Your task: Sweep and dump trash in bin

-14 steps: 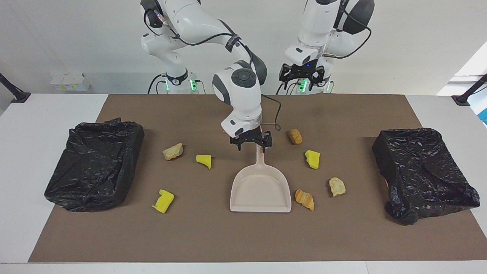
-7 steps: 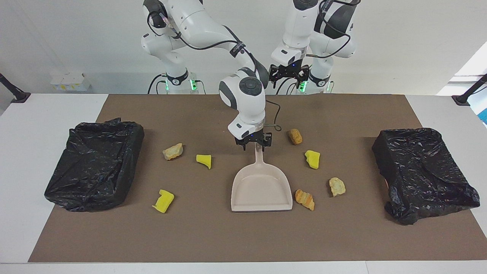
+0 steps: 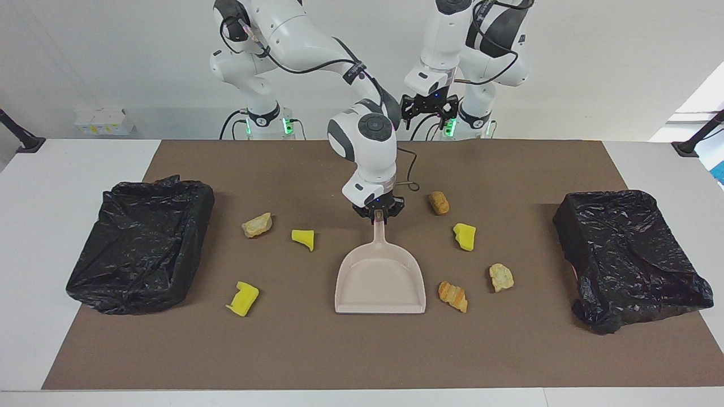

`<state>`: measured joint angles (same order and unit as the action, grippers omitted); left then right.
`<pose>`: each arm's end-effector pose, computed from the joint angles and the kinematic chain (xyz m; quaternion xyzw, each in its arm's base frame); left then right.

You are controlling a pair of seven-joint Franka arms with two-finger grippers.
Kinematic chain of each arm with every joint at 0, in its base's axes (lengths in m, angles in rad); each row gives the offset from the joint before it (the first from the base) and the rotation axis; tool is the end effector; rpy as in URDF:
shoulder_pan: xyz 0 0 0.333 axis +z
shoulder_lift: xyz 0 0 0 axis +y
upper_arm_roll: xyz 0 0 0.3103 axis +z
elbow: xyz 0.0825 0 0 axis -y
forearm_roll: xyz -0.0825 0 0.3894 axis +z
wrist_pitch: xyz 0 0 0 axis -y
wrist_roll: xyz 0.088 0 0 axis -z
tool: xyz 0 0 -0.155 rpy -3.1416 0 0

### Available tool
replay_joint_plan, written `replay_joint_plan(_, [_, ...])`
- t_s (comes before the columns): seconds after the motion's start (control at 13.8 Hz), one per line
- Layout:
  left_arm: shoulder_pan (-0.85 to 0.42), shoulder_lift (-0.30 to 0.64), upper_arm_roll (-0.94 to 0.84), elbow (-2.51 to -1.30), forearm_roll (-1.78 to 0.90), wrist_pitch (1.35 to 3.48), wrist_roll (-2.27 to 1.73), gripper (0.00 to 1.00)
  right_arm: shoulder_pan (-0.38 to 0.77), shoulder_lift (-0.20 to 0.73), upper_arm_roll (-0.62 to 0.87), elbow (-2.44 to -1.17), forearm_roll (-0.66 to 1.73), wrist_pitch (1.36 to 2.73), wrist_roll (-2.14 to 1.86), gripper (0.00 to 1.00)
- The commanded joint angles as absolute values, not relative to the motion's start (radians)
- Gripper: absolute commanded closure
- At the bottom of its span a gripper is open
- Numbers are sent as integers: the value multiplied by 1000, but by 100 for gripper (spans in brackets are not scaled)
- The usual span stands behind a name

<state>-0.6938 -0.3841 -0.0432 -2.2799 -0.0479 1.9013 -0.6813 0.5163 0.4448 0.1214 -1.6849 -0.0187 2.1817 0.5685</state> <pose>0.3250 -0.3033 0.4508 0.9997 -0.0186 -0.0075 0.0128 0.5490 0.3977 0.2928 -0.9989 -0.0332 -0.0125 0.0306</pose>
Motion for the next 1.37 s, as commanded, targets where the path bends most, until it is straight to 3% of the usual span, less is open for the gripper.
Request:
replay_joint_plan(0.0, [-753, -416, -32, -2368, -44, 2003, -774, 0, 482, 420, 129, -1700, -31, 2178, 352, 100])
replay_joint_plan(0.29, [-801, -385, -32, -2408, -52, 2083, -831, 0, 405, 362, 129, -1697, -25, 2080, 143, 100])
replay_joint_plan(0.58, [-905, -227, -31, -2437, -52, 2282, -955, 0, 327, 324, 129, -1697, -15, 1968, -195, 100])
replay_joint_plan(0.8, [-948, -170, -32, -2437, -52, 2332, -997, 0, 299, 313, 129, -1697, -12, 1901, -413, 100])
replay_joint_plan(1.08, [-962, -146, -32, -2437, -52, 2327, -1000, 0, 275, 304, 127, -1706, -20, 1879, -809, 100])
replay_joint_plan(1.16, [-965, -144, -32, -2437, -52, 2326, -1000, 6, 273, 304, 127, -1707, -31, 1867, -859, 100])
replay_joint_plan(1.3, [-986, -146, -32, -2445, -61, 2319, -993, 6, 275, 301, 126, -1707, -49, 1853, -969, 100])
